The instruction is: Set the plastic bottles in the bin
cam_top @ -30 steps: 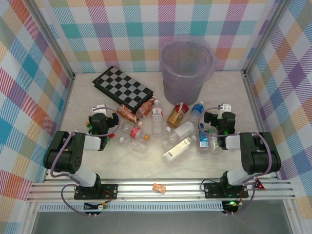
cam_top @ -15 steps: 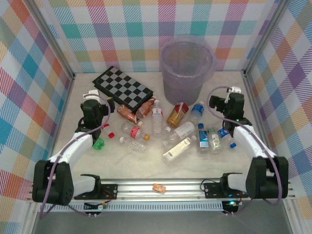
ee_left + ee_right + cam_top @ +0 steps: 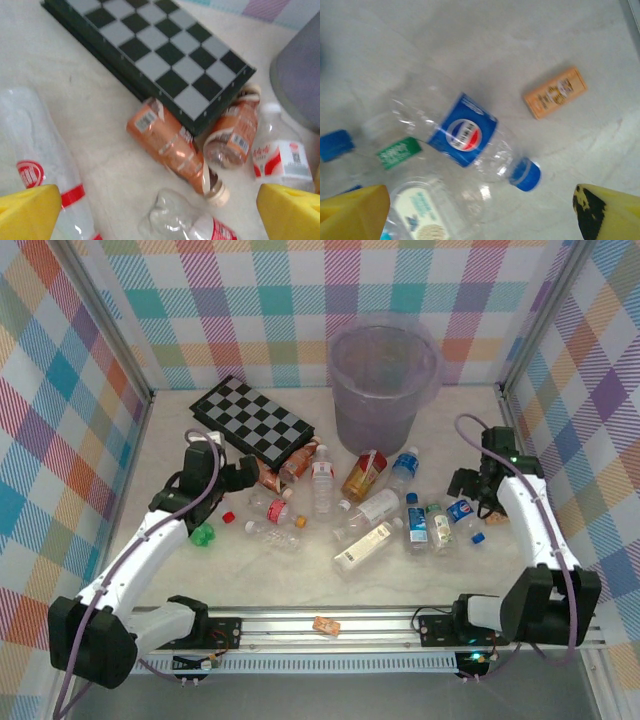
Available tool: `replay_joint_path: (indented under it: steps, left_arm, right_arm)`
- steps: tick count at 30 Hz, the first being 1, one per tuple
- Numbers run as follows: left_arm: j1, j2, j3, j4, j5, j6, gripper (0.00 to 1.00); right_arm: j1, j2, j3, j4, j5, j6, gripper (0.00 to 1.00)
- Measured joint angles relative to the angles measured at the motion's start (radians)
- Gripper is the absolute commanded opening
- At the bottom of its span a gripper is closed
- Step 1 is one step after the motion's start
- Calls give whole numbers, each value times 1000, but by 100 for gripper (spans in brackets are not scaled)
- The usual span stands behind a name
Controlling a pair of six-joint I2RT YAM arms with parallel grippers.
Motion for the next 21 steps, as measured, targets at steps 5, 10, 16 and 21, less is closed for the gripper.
replay_joint_path:
  steps: [5, 10, 16, 21]
  left_arm:
    - [-1, 15, 23, -48, 51, -32, 100]
    - [-1, 29, 23, -49, 85, -60, 100]
    - [-1, 45, 27, -48, 114, -84, 100]
    - [-1, 44, 38, -45, 129, -105, 100]
  right_arm:
    - [-15, 107, 3, -21, -73, -30, 92]
    - [-14, 199, 3, 18, -122, -51, 92]
    - [-14, 315, 20, 74, -108, -53, 91]
    - [-15, 367, 37, 131, -108, -51, 77]
